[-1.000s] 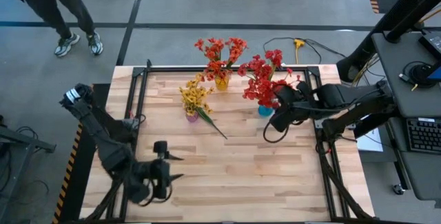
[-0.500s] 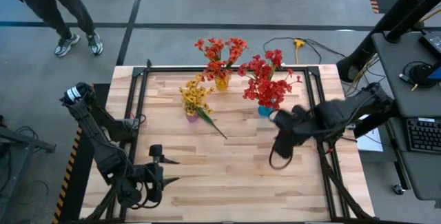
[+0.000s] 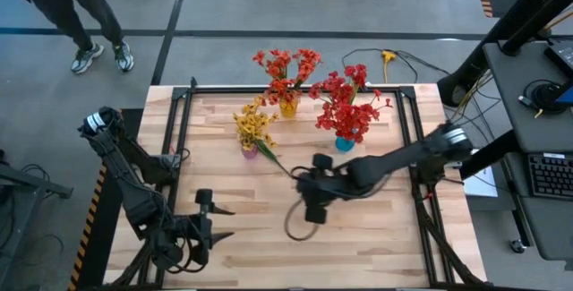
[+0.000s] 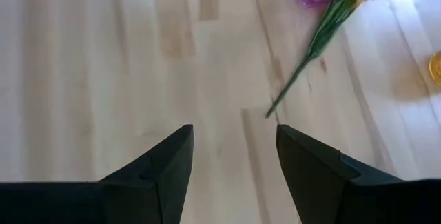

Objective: Sort flowers into vase by color
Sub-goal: Put the yellow flower into the purple vase

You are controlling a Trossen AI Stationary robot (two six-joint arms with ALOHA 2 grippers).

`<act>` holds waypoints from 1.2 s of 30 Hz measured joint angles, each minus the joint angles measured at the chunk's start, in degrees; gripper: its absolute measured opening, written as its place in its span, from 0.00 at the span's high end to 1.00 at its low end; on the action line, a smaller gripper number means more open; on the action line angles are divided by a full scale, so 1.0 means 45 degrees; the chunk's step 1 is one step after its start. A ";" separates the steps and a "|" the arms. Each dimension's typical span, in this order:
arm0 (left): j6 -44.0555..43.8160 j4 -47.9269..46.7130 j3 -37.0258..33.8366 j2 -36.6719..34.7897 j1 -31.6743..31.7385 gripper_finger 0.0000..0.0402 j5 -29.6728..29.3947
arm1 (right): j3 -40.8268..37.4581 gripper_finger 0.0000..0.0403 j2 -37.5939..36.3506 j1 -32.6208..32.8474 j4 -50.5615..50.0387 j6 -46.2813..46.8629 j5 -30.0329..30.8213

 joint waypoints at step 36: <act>-0.0394 -0.0392 -0.0005 0.0000 0.0000 0.43 -0.0991 | -0.4069 0.50 0.4443 -0.3252 1.2983 -0.3743 0.0726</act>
